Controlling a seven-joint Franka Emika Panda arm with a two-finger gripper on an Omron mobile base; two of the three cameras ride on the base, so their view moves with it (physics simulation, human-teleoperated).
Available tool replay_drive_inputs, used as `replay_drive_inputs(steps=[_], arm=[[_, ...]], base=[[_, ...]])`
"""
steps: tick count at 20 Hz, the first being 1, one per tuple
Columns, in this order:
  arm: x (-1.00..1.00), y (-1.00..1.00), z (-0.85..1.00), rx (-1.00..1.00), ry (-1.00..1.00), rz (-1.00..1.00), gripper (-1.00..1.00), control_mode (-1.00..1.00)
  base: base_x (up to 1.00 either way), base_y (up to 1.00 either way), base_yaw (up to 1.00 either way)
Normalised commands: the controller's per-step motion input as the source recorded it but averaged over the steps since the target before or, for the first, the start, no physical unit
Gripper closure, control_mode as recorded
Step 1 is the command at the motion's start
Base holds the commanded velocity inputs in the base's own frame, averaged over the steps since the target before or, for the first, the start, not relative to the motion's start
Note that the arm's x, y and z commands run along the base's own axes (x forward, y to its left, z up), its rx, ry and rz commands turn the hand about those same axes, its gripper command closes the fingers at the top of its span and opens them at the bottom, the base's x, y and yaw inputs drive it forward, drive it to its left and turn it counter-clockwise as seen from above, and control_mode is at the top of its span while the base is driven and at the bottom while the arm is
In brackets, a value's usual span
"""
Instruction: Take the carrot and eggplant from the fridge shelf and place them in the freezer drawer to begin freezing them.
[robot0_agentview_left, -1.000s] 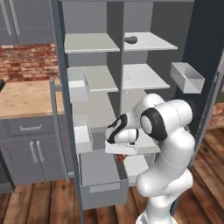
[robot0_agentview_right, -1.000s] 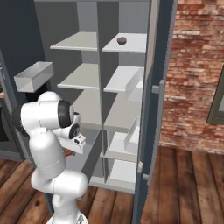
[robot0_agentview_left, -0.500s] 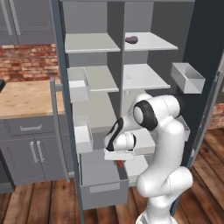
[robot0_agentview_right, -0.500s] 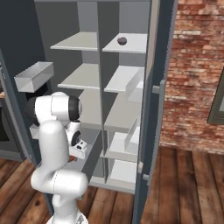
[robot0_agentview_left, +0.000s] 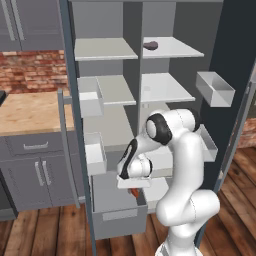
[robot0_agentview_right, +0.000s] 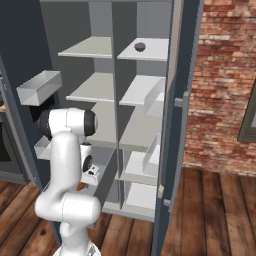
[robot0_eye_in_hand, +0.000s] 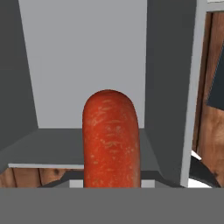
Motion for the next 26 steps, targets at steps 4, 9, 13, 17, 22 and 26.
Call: replay_drive_inputs(steps=[4, 9, 13, 17, 22, 26], arm=[[0.18, 0.06, -0.3, 0.02, 0.01, 0.07, 1.0, -1.0], [0.36, 0.02, -0.25, 0.03, 0.05, 0.07, 1.0, -1.0], [0.38, 0.03, -0.3, 0.03, 0.05, 0.06, 1.0, -1.0], [0.26, 0.11, -0.32, 0.02, 0.05, 0.06, 1.0, -1.0], [0.17, 0.19, -0.36, 0.0, 0.07, 0.05, 1.0, -1.0], [0.05, 0.2, -0.43, 0.0, 0.08, 0.04, 1.0, -1.0]], base=[[0.0, 0.0, 0.0], [0.0, 0.0, 0.0], [0.0, 0.0, 0.0], [0.0, 0.0, 0.0], [0.0, 0.0, 0.0], [0.0, 0.0, 0.0]])
